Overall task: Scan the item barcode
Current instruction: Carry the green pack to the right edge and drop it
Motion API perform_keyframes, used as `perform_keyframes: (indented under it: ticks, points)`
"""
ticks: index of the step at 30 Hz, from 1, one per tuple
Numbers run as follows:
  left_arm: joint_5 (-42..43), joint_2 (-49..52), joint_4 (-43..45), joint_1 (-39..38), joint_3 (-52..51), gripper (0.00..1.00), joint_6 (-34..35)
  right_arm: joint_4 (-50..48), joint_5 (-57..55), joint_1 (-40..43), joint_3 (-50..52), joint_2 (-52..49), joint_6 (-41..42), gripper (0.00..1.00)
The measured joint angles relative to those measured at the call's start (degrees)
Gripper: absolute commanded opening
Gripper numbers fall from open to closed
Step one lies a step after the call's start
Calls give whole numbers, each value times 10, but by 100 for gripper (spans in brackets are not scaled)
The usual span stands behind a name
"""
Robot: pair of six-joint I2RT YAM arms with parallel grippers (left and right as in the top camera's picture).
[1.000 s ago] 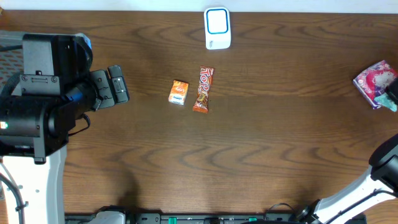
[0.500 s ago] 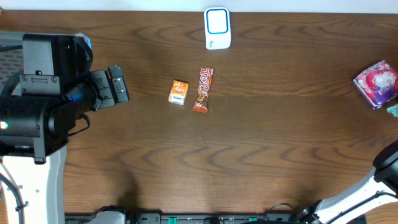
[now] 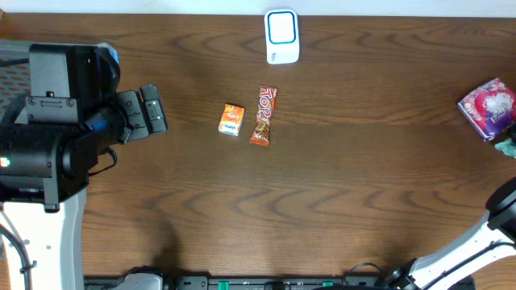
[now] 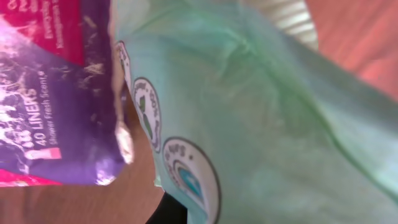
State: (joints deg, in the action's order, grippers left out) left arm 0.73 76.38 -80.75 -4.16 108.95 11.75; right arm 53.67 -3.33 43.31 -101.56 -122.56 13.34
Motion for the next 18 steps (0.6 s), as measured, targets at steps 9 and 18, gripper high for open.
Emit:
perform_keyframes:
  ticks: [9, 18]
  points:
    - [0, 0, 0, 0, 0, 98, 0, -38, 156, 0, 1, -4, -5, 7]
    - [0, 0, 0, 0, 0, 98, 0, -18, 188, 1, 1, -4, -14, 1]
